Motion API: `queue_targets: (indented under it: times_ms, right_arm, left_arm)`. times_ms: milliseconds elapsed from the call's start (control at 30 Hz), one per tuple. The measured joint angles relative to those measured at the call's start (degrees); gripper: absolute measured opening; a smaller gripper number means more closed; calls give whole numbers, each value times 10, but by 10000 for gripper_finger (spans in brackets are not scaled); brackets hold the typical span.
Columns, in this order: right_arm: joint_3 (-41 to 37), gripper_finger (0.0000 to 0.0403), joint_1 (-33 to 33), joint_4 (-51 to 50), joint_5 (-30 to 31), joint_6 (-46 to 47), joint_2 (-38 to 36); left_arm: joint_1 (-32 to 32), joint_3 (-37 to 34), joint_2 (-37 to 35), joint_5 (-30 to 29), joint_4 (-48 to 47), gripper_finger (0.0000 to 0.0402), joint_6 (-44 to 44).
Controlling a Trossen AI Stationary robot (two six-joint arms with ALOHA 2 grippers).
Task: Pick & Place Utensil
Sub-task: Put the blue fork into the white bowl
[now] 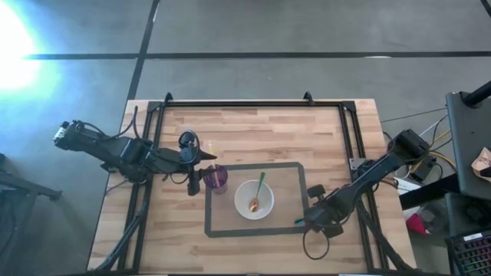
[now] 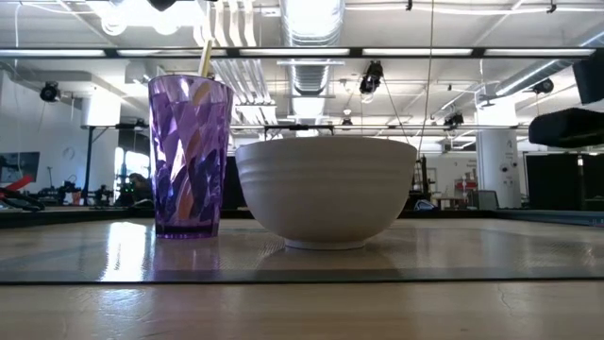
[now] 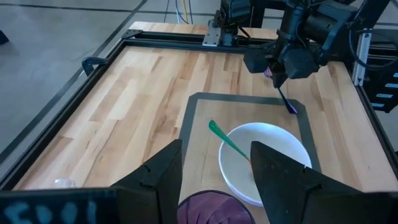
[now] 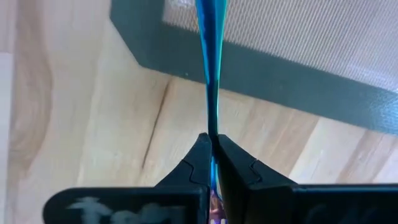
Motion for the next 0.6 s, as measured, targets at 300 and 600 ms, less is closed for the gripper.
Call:
queue_targets:
  times_ms: [300, 600]
  right_arm:
    - [0, 9, 0, 6, 54, 0, -79]
    - [1, 9, 0, 54, 186, 17, -182]
  left_arm:
    - [0, 0, 1, 0, 20, 181, 0]
    - [0, 0, 12, -3, 30, 181, -14]
